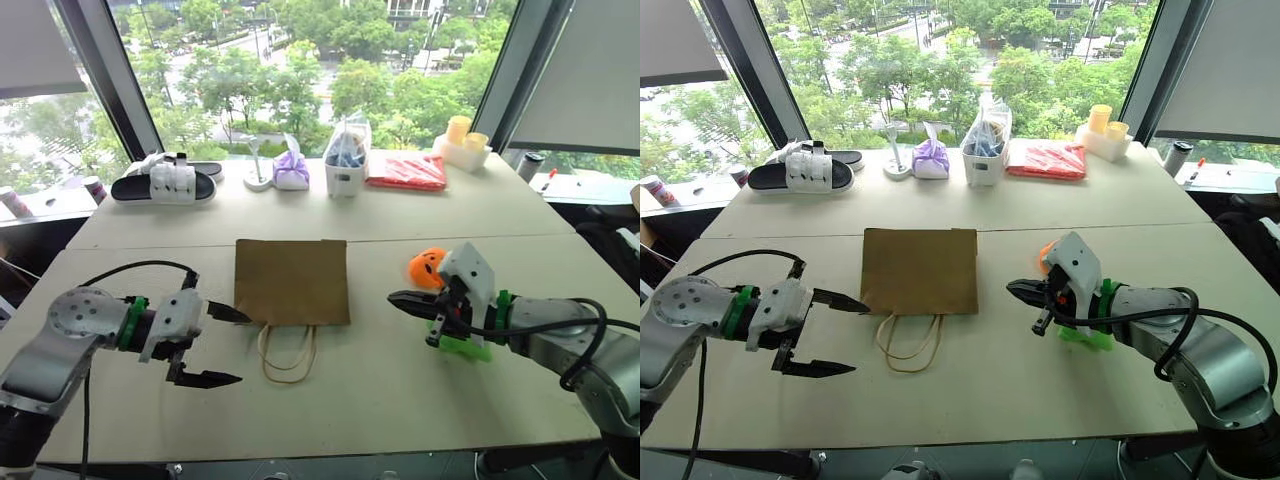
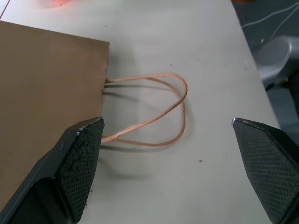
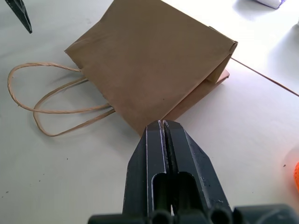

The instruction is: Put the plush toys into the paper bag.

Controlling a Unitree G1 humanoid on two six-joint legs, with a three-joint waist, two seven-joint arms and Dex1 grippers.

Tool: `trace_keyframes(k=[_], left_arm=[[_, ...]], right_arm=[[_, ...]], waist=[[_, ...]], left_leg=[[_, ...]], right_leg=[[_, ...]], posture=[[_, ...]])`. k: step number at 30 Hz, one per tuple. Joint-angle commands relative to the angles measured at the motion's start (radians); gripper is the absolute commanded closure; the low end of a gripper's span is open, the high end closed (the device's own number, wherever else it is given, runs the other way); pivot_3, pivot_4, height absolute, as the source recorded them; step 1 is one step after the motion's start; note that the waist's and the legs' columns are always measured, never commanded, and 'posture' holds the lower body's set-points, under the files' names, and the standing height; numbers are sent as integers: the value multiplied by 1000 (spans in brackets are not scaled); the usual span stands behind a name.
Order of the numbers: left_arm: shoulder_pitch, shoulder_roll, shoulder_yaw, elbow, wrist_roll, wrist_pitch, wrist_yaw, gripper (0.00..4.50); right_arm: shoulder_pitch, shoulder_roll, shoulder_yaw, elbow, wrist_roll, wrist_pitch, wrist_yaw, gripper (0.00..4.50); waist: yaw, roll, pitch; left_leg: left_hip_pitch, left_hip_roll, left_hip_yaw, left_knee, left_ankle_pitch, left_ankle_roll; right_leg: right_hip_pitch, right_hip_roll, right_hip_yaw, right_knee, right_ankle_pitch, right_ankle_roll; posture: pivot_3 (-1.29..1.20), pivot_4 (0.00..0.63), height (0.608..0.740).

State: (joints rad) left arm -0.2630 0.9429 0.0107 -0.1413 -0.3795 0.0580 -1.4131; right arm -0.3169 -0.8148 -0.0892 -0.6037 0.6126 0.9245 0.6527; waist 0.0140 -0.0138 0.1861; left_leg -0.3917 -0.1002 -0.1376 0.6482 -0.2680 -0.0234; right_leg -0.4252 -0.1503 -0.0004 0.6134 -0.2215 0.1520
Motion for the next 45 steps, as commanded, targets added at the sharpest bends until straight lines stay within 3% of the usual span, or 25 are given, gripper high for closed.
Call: trace_keyframes(k=[1,4,7,14,20,24,28,34,45], left_arm=[[-21,-35,-43,55,77,-151,-6,18],[-51,-95,-84,116,127,-239,21,18],[-86,-153,-115,159,162,-293,48,849],[-166,-215,-140,213,153,-288,67,4412],[-282,-275,-113,167,33,-13,140,4485],[-413,-395,-130,244,13,61,193,4485],[-441,-444,-121,299,16,76,207,4485],[-432,-444,-112,285,-1,93,199,4485],[-435,-433,-51,203,-52,193,261,4485]], right_arm=[[-12,-18,-6,-25,-10,-18,0,4500],[-7,-13,-4,-40,-12,-10,-7,4500],[-3,-10,-6,-55,-6,0,-15,4500],[25,-5,-29,-97,14,32,-41,4500],[59,33,-17,-151,40,60,-87,4500],[20,203,88,-126,26,64,-202,4500],[-19,298,161,-71,-29,51,-267,4500],[-99,411,292,131,-170,-43,-317,4500],[-174,541,416,399,-326,-209,-268,4500]], waist=[[-1,0,0],[-1,0,0],[-1,0,0],[-3,0,0],[-1,0,0],[-2,-1,-1],[-20,-1,-1],[-31,-1,-1],[-31,-1,-1]], left_leg=[[0,0,0,0,0,0],[0,0,0,0,0,0],[0,0,0,0,0,0],[0,0,0,0,0,0],[0,0,0,1,0,0],[0,-3,-2,3,0,0],[1,-3,-1,3,1,-1],[1,-4,-1,1,2,-3],[1,-4,-2,1,4,-7]], right_leg=[[0,0,0,0,0,0],[0,0,0,0,0,0],[0,0,0,0,0,0],[0,0,0,1,0,0],[0,1,0,1,0,0],[2,1,-1,2,0,1],[1,0,-1,3,0,1],[-1,1,-1,5,0,1],[-2,1,0,5,0,1]], posture=[[0,150,740],[0,150,740],[0,150,740],[0,150,740],[0,150,740],[0,150,740],[0,150,740],[0,150,740],[0,150,740]])
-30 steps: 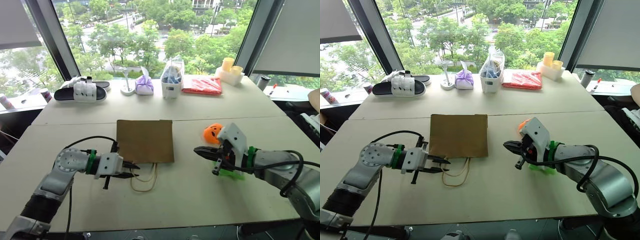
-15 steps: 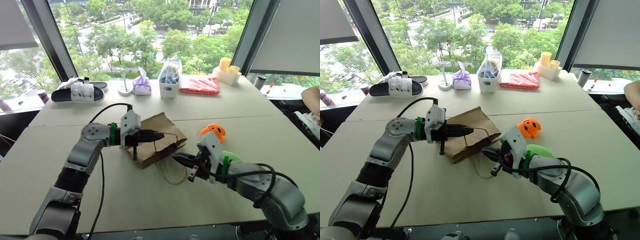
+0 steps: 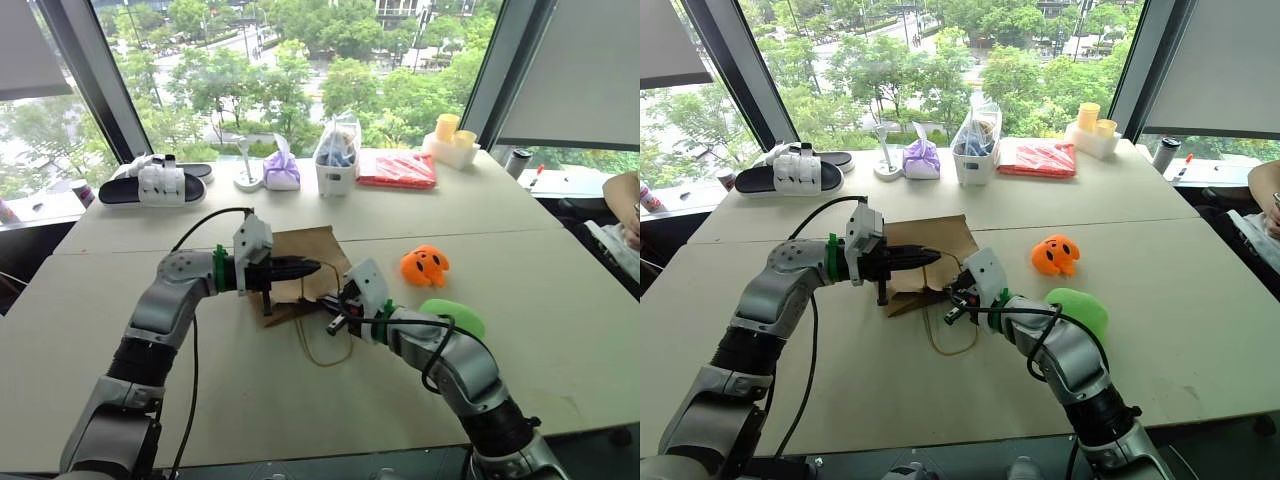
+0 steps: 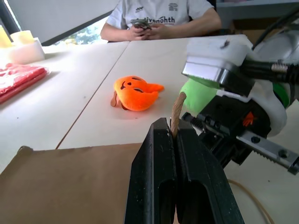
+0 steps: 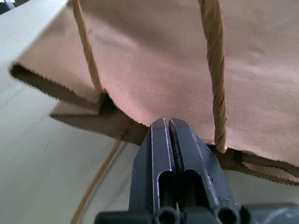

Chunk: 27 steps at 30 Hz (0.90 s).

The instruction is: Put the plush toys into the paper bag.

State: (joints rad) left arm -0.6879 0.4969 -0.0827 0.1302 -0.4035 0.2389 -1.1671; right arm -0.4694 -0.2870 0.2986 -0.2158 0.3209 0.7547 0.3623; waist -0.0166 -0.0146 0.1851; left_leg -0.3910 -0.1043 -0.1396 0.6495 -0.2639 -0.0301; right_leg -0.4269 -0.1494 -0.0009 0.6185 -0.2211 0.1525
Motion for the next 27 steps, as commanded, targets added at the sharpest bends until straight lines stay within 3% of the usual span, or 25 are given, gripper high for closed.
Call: trace_keyframes(k=[1,9,15,21,27], left_arm=[[-5,17,43,-76,-25,13,19,4485],[24,31,47,-80,-10,3,27,4485],[17,28,49,-83,-17,16,34,4485],[8,27,65,-109,-55,70,49,4485],[27,36,82,-161,-89,129,71,4485]], right_arm=[[-21,15,13,-6,-22,-32,32,4500],[64,-94,-77,-249,73,87,121,4500],[87,-45,-48,-234,57,89,96,4500],[35,37,-34,-57,-7,-17,75,4500],[-89,184,-60,314,-80,-227,42,4500]], waist=[[-1,0,0],[4,0,0],[-3,0,0],[0,0,0],[-5,0,0]], left_leg=[[0,0,0,0,0,0],[0,0,0,0,-1,1],[1,0,0,0,-2,4],[1,0,0,0,-2,3],[1,0,0,0,1,-1]], right_leg=[[0,0,0,0,0,0],[0,0,0,0,0,0],[0,0,0,1,0,0],[0,0,0,2,0,0],[-1,0,0,2,0,0]], posture=[[0,150,740],[0,150,740],[0,150,740],[0,150,740],[0,150,740]])
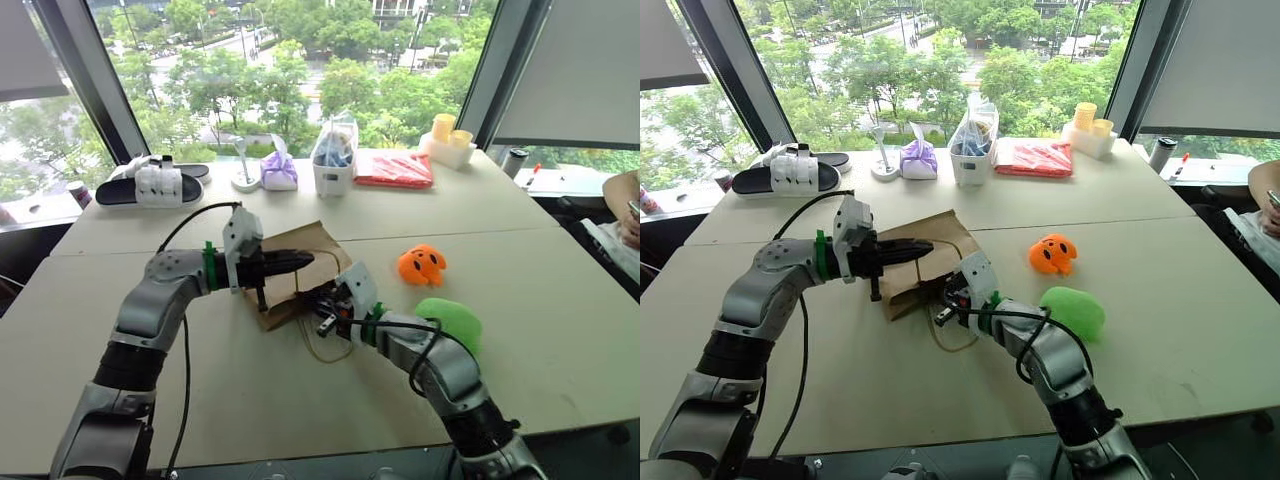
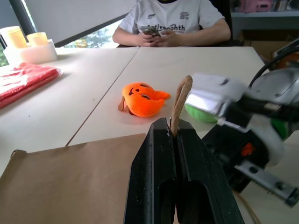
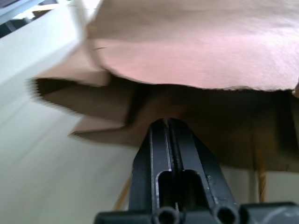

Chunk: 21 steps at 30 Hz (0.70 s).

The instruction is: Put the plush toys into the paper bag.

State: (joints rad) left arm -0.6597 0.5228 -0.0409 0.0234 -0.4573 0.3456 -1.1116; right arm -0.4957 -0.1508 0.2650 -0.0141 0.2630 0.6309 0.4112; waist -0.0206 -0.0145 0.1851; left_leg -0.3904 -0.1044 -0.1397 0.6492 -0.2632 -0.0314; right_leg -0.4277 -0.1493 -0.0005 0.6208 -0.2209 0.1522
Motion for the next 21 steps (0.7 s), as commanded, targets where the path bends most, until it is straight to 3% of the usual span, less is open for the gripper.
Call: trace_keyframes(k=[1,7,21], left_arm=[[0,7,48,-63,-45,36,29,4485],[-50,-20,129,-67,-107,121,145,4485],[-379,27,257,312,-49,-55,228,4485]], right_arm=[[-87,68,-33,178,-33,-140,-11,4500],[-155,136,-42,455,-104,-282,-31,4500],[-134,145,-42,499,-162,-277,-4,4500]], waist=[[-2,0,0],[-1,0,0],[-23,0,0]], left_leg=[[0,0,0,0,1,-1],[0,0,-1,-1,2,-3],[2,0,-2,-1,3,-5]], right_leg=[[0,0,0,0,0,0],[-1,0,0,1,0,0],[-1,0,0,6,0,0]], posture=[[0,150,740],[0,150,740],[0,150,740]])
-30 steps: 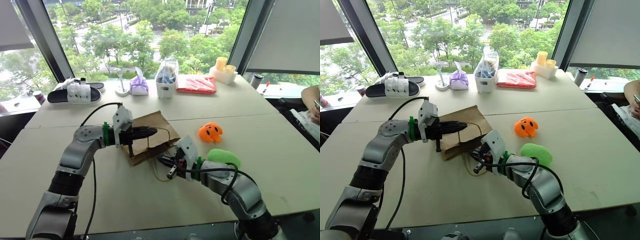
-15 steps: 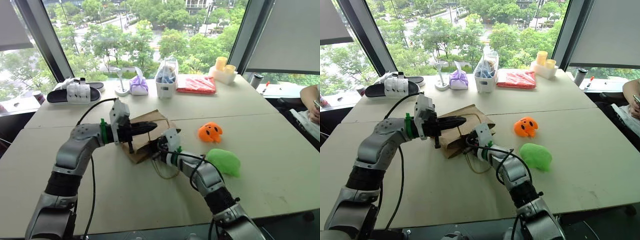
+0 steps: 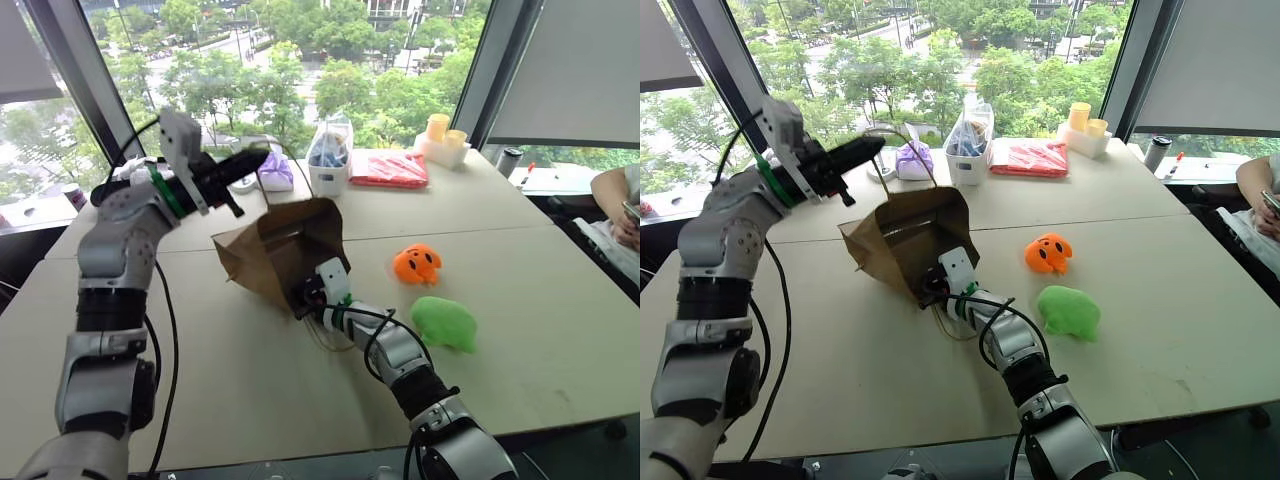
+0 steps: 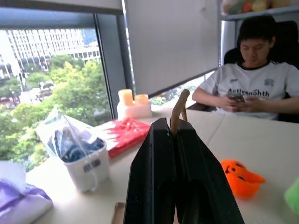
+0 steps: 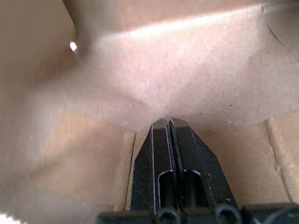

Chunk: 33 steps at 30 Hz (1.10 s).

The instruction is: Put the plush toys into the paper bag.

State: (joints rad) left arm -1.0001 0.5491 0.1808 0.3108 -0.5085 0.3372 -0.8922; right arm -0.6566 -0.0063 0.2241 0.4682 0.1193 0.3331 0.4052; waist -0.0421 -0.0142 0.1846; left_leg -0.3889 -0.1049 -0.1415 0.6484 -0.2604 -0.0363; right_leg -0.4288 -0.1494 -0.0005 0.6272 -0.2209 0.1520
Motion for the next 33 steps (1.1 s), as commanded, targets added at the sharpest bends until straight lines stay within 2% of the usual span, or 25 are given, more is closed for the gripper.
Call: trace_keyframes(k=[1,7,13,14,16,17,20,23,27,33], left_arm=[[-36,-7,33,23,-2,-45,11,4485],[130,-57,-35,-130,-26,18,-30,4485],[239,-90,-71,-254,-42,62,-37,4485],[243,-92,-72,-261,-46,67,-36,4498],[249,-102,-78,-277,-59,79,-39,4500],[250,-107,-79,-282,-65,87,-39,4500],[255,-112,-85,-298,-77,102,-44,4500],[264,-110,-84,-312,-84,112,-50,4500],[282,-103,-91,-326,-86,118,-66,4500],[277,-108,-99,-321,-77,113,-70,4500]], right_arm=[[29,-1,-2,15,-19,21,3,4500],[45,-17,-24,-90,-2,70,-2,4500],[107,-64,-86,-389,51,218,-18,4500],[115,-72,-94,-427,56,243,-22,4241],[167,-144,-130,-634,97,363,-2,3622],[191,-179,-156,-729,120,424,2,3186],[257,-297,-260,-954,173,594,-1,1688],[322,-422,-342,-1084,196,700,10,89],[390,-503,-412,-1138,223,779,11,34],[513,-544,-369,-1072,178,710,-3,34]], waist=[[-3,0,0],[-2,0,0],[1,0,0],[0,0,0],[1,0,0],[3,0,0],[8,0,0],[20,0,0],[26,0,0],[31,0,0]], left_leg=[[0,0,0,0,0,0],[0,0,0,0,0,0],[-2,0,-1,1,0,0],[-2,0,-1,1,0,0],[-2,0,0,1,0,0],[-2,0,0,1,0,0],[-3,0,0,0,0,1],[-2,0,1,1,-4,7],[-2,0,2,1,-4,7],[-2,0,2,2,-4,8]], right_leg=[[0,0,0,0,0,0],[-1,0,0,1,0,0],[-3,0,0,2,0,0],[-3,0,0,2,0,0],[-3,0,1,2,0,0],[-3,0,1,2,0,0],[-3,-1,1,1,0,0],[-2,-1,1,0,0,0],[-2,0,1,0,0,0],[0,-1,1,-1,0,0]], posture=[[0,150,740],[0,150,740],[0,150,740],[0,150,740],[0,150,740],[0,150,740],[0,150,740],[0,150,740],[0,150,740],[0,150,740]])
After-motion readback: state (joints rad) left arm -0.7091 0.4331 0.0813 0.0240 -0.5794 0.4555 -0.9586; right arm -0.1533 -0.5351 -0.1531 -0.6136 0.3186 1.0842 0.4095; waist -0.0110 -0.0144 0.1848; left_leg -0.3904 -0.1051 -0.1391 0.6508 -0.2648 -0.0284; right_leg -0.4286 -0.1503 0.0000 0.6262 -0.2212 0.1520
